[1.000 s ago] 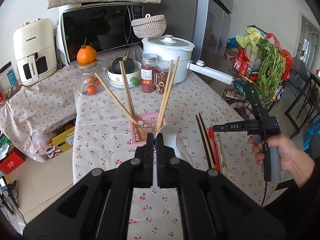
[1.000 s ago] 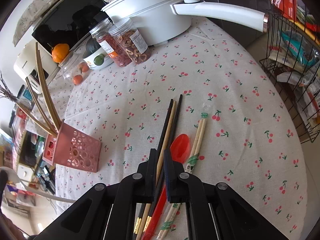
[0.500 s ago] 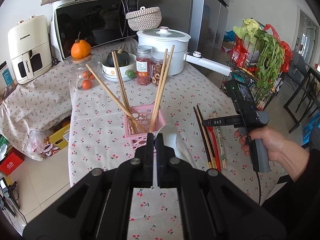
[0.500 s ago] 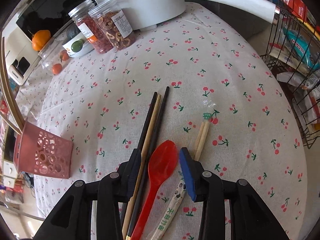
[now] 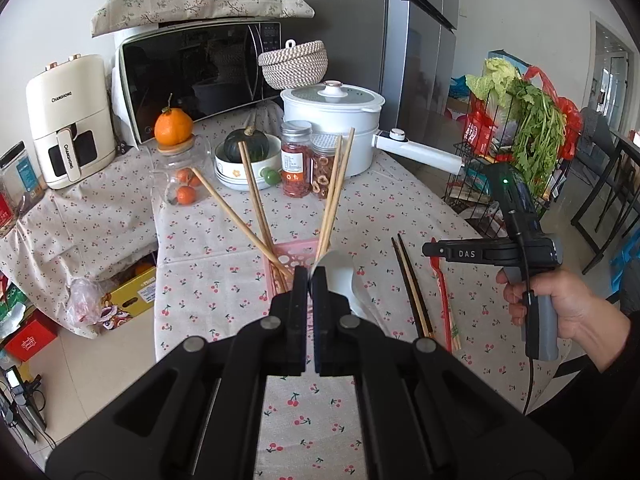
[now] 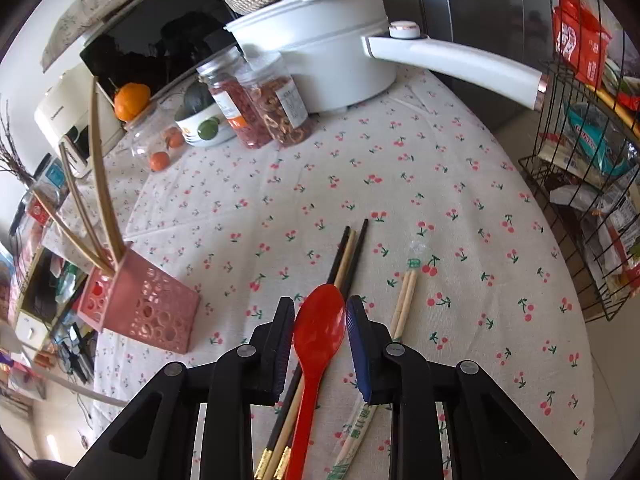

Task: Organize utensils
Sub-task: 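Carry both spoons to the pink basket while the left tool drops the white spoon in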

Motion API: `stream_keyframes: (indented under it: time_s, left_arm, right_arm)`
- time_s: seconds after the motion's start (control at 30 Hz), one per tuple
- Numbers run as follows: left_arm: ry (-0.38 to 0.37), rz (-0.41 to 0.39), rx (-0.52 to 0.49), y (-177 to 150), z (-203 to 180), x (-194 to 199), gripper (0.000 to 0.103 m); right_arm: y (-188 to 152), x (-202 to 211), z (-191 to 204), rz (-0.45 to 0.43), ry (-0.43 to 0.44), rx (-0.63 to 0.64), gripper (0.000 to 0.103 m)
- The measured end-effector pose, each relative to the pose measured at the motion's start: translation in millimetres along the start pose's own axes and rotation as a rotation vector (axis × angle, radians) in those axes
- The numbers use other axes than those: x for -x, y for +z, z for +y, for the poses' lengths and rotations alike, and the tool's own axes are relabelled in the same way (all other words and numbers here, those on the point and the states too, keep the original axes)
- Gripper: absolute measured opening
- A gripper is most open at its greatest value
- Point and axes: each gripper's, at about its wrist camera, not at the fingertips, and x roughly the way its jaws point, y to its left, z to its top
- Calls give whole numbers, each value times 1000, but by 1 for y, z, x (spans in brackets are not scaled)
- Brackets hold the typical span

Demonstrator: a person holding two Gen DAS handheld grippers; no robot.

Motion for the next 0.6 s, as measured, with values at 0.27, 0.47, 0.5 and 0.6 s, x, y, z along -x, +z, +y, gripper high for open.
stream_keyframes:
  time_s: [0.27,0.47,0.5,0.6]
  left_arm:
    - [168,-158,-47,22,7,16,2]
    - [243,-115,-94,22,6,-11,2]
    - [251,-101,-103,21,5,-17,2]
    - [258,-57,-126,20,3,-34,2]
  right_arm:
    - [3,66,33,-190,56,76,26]
    - [6,80,46,-254,64,100,26]
    - [6,80,47,-257,67,103,26]
    - [6,83,50,-264,72,112,26]
